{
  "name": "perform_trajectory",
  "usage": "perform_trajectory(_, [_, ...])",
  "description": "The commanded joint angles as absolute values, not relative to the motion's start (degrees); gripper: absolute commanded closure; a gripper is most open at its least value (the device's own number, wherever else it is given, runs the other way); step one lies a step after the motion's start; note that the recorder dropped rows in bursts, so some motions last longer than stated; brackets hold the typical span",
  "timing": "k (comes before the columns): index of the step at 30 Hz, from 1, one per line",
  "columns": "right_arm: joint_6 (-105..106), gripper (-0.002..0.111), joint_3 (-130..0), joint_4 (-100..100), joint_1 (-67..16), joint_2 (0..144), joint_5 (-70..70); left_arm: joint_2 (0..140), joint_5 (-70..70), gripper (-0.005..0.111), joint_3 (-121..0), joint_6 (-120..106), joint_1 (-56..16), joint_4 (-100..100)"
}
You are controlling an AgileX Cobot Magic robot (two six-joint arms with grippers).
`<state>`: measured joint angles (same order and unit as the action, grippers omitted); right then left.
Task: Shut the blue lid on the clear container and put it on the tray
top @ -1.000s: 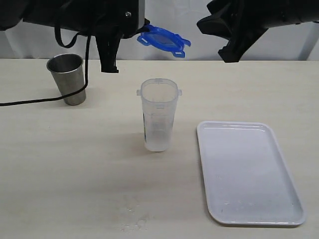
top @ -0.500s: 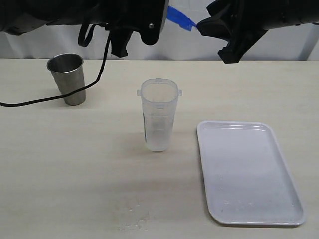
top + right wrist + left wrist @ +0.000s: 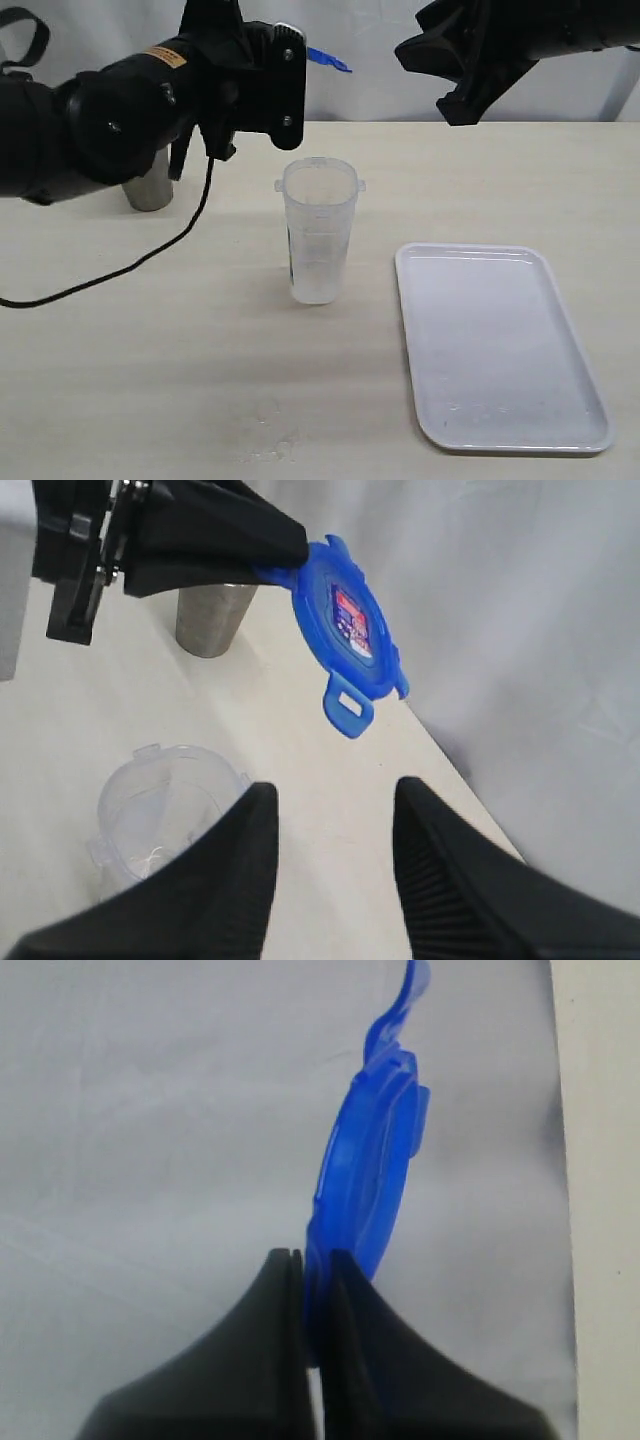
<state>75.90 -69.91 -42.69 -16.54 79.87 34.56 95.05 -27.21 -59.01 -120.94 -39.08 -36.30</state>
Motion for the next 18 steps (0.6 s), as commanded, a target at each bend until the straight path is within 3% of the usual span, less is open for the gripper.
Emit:
perform_trajectory(1, [75.1, 0.071, -69.3, -42.4, -16.1, 79.5, 34.5, 95.0, -32.0, 0.107, -58.4, -122.8, -48.0, -54.5])
perform_trajectory(7, [75.1, 0.071, -68.2, -42.4, -16.1, 79.7, 34.1, 95.0, -43.7, 0.107, -57.0, -122.8, -53.7, -63.9])
perform_trajectory(18, [74.7, 0.071, -68.2, -42.5, -16.1, 79.7, 34.1, 95.0, -37.7, 0.107, -51.4, -122.8, -55.7, -65.6])
